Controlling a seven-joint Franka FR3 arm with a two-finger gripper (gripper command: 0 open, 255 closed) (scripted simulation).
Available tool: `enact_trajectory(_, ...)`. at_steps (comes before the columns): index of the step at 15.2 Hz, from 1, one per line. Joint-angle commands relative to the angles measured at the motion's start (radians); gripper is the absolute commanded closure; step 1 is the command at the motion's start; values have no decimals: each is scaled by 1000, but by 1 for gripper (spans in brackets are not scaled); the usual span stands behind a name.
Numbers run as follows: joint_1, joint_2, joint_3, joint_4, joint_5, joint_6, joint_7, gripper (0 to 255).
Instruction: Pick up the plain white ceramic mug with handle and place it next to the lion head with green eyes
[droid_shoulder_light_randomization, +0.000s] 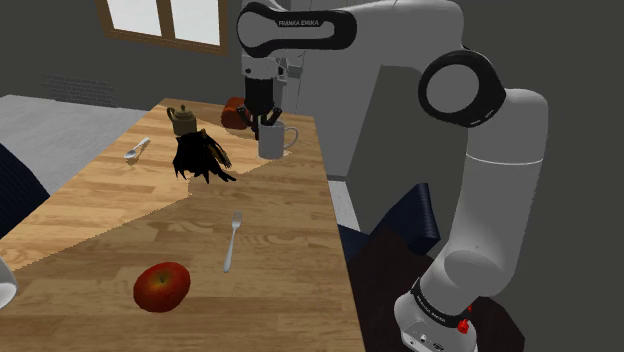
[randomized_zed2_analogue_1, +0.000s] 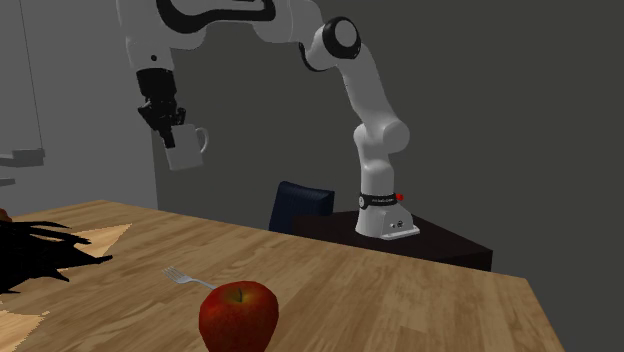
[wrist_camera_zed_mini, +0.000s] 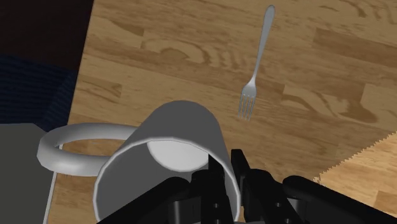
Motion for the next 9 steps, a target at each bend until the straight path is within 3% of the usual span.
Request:
enact_trajectory(1, 6, 92, -5, 142, -15, -50, -2, 255)
enact_trajectory(4, 20, 266, -15, 420, -38, -156, -13, 255)
enact_trajectory(9, 14, 249, -17, 325, -35, -78, -16, 255)
